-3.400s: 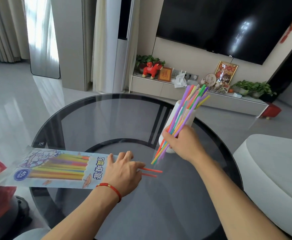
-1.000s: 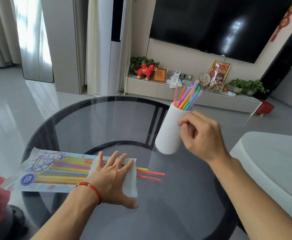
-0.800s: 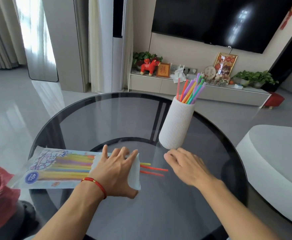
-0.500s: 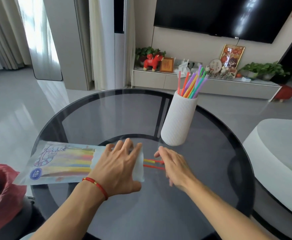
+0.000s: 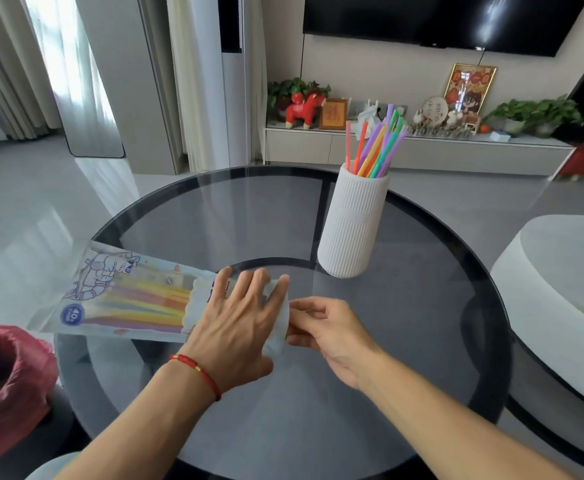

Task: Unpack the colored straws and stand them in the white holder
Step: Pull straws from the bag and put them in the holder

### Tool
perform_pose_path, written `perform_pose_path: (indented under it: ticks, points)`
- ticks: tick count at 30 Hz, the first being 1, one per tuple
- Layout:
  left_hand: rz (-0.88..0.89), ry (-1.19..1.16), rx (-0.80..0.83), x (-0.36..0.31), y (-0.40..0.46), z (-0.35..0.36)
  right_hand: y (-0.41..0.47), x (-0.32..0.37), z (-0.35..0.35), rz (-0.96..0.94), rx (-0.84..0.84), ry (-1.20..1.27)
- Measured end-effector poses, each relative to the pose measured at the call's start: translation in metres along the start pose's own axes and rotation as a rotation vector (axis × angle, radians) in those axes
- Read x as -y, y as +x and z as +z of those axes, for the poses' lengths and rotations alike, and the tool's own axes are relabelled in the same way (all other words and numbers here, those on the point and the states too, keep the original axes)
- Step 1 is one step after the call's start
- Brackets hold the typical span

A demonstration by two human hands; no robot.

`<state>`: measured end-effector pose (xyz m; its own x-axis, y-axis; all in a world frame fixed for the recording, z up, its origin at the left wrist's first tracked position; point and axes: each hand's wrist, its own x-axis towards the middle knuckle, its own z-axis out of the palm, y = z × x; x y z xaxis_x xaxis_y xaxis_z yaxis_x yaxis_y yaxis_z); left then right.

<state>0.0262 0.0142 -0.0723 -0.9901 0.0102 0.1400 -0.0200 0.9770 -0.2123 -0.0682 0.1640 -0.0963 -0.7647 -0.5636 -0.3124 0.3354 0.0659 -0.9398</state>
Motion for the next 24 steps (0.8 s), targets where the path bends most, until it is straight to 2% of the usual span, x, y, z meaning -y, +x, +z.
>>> perform_pose_path:
  ticks: [7, 13, 16, 20, 24]
  points:
    - [-0.040, -0.072, -0.021, 0.007, -0.001, 0.000, 0.005, 0.006, -0.009, -0.054, -0.093, -0.110]
    - [-0.017, -0.028, -0.049, 0.003, 0.000, 0.001, 0.003, -0.004, 0.004, -0.082, -0.066, -0.169]
    - [-0.044, -0.049, -0.047, 0.007, -0.001, 0.001, 0.003, -0.001, -0.001, -0.067, -0.111, -0.120]
    - [-0.067, -0.062, -0.054, 0.008, -0.001, 0.002, 0.001, 0.007, -0.003, 0.017, -0.070, 0.025]
    - [-0.048, -0.052, -0.068, 0.000, 0.001, 0.005, -0.001, -0.002, 0.007, -0.036, -0.040, 0.008]
